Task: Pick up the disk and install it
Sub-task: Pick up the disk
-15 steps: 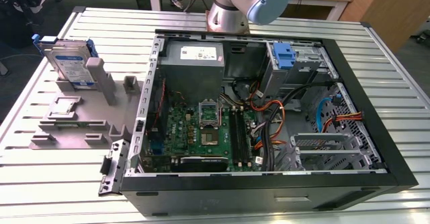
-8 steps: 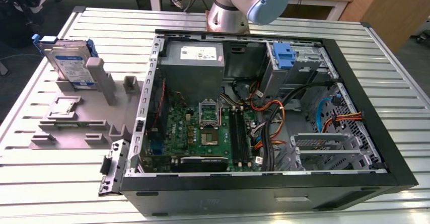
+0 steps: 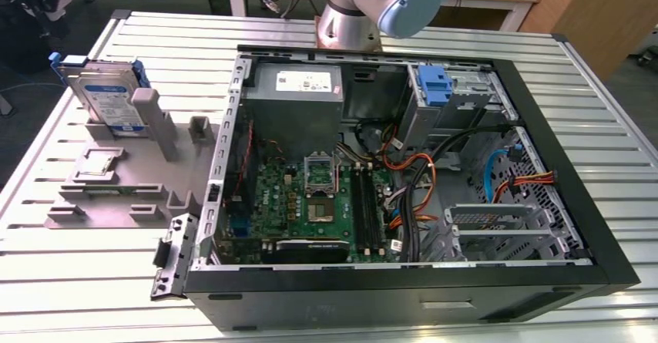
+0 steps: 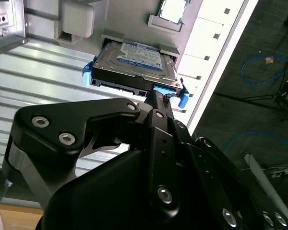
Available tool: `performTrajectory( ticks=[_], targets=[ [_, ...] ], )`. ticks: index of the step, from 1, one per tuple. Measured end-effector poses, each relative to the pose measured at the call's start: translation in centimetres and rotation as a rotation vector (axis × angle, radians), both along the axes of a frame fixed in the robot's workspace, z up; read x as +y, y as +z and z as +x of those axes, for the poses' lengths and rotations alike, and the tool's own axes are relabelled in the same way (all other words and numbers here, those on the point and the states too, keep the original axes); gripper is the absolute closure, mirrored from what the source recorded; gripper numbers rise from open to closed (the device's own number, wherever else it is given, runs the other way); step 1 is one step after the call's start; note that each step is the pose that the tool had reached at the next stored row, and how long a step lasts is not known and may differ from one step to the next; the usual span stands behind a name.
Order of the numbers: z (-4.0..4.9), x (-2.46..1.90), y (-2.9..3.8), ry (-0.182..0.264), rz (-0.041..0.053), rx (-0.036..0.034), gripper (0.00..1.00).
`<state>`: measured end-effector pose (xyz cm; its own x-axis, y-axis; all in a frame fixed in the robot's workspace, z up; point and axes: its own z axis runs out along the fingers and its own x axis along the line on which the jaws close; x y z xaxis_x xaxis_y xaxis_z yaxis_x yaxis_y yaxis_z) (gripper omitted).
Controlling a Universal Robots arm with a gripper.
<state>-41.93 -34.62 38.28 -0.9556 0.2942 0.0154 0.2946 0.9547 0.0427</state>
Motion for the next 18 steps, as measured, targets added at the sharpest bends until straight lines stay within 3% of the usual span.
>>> performTrajectory(
  ticks=[18],
  targets=[
    [-0.01, 0.01, -0.24, -0.287, 0.0000, 0.0000, 0.89]
  ],
)
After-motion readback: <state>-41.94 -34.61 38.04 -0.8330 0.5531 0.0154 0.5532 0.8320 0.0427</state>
